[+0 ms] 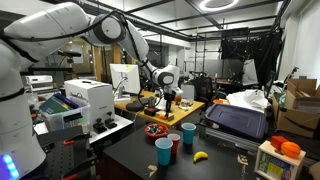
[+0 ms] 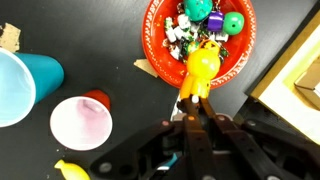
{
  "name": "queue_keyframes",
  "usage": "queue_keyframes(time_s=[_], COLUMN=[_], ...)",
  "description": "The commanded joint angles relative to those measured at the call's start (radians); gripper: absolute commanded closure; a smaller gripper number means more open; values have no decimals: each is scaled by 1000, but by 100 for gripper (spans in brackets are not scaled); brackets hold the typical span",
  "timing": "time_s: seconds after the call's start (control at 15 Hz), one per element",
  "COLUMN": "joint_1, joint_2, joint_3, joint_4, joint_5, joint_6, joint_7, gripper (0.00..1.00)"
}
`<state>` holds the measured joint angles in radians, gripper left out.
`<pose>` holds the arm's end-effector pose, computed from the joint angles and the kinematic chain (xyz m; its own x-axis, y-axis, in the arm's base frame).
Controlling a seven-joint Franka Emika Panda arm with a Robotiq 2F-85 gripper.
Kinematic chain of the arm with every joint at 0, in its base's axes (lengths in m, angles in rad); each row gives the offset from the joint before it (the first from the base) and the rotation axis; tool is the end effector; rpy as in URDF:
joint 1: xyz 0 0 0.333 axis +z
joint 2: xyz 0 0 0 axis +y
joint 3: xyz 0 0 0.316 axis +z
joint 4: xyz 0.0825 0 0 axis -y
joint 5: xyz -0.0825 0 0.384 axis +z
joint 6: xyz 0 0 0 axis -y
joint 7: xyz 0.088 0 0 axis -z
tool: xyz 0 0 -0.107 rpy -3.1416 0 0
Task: Put some of the things in the bowl into the blue cup at the back of the line of cups
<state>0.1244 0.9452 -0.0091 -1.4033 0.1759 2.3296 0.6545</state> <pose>0.7168 0.0873 0.1321 0.7901 -0.6060 -0.0918 -0.6124 -0.7867 -0.0776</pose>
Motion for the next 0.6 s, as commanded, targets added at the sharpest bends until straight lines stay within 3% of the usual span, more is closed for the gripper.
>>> queue_keyframes(time_s=[0.0, 0.53], joint_1=[-8, 15], joint_2=[-88, -30], joint_3=[-21, -133], joint_4=[-64, 12], joint_5=[23, -33], joint_6=[42, 133], joint_7=[7, 119], gripper=[98, 98])
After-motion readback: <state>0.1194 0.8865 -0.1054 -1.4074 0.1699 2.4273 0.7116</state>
